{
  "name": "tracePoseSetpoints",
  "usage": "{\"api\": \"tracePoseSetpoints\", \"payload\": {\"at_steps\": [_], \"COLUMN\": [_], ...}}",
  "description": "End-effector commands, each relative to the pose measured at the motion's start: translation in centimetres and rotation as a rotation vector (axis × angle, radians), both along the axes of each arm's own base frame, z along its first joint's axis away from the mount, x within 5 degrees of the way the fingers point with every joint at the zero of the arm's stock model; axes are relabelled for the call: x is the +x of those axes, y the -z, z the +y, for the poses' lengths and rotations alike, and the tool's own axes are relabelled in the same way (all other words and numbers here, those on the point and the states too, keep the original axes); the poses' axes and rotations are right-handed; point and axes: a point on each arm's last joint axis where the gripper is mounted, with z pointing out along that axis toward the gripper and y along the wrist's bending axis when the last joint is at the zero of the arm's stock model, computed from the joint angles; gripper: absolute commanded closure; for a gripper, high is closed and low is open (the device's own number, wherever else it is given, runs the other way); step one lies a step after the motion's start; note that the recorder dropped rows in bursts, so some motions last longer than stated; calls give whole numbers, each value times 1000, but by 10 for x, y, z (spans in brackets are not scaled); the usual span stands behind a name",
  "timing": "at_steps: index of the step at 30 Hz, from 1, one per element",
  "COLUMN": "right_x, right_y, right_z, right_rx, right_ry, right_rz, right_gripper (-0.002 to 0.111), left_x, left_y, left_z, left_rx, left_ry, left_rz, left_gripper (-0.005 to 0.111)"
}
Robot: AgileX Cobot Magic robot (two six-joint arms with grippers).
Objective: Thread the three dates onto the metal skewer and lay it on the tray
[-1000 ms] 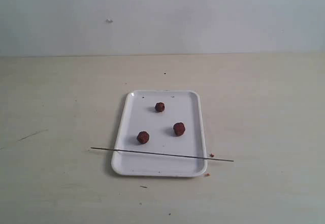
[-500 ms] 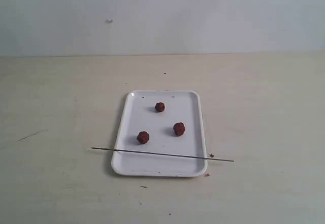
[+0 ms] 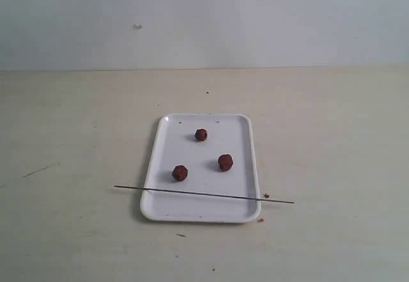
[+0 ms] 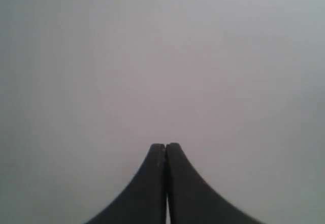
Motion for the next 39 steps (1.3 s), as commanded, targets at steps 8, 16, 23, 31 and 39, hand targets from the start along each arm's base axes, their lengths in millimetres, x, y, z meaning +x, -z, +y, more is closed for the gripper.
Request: {"api": "tracePoseSetpoints", "payload": {"at_steps": [8,16,23,31,39], "right_x": [176,198,213,225,229], "right_y": [75,173,203,218,233], "right_z": [83,163,189,199,201], "right_rx": [-1053,-1457,-1479,-1441,-1438], "right_ry": [-777,-1226,-1263,-1221,-1220], "right_rz": [1402,1519,1514,1470,1475], "right_gripper": [108,96,75,73,73], "left_x": [0,0,0,0,0], "left_y": [-1,-1,-1,-1,-1], "left_z": [0,0,0,0,0], "left_rx": [-3,-3,-3,-3,-3], "left_ry": [-3,-3,-3,-3,-3], "left_rz": [-17,-17,-17,-17,-17], "left_gripper": [107,107,107,107,107]}}
